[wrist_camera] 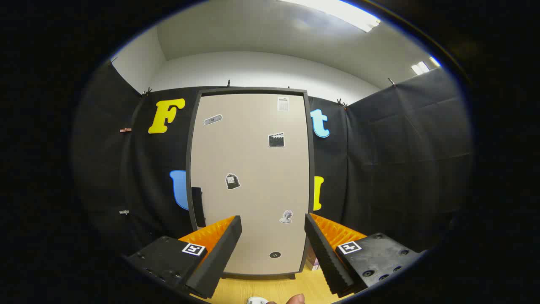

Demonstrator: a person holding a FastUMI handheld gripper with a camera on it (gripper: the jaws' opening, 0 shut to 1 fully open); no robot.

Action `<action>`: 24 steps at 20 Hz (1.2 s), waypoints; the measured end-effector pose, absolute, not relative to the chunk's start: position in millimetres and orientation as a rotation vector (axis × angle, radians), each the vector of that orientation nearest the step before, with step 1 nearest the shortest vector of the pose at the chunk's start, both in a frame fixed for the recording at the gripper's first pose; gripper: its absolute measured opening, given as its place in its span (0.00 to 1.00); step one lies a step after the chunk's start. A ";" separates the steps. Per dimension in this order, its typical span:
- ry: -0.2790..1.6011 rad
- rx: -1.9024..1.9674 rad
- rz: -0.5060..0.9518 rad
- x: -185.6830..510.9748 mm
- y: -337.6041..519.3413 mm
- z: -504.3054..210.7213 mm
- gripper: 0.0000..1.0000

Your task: Open the shoe cabinet door, grab the shoes and put them into the shoe cabinet, then close the shoe cabinet door.

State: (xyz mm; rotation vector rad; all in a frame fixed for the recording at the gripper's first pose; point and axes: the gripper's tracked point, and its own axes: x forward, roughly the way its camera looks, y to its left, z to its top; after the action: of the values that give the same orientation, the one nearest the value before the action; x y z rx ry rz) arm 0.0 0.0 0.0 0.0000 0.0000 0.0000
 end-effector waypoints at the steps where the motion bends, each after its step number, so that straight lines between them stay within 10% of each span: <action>1: -0.003 0.000 -0.001 -0.4 0.5 1.5 0.97; 24: 0.020 0.007 0.071 3.4 36.3 -0.3 0.97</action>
State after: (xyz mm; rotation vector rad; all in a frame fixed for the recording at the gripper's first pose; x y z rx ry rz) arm 3.4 36.3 -0.3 0.0065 0.0202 0.0708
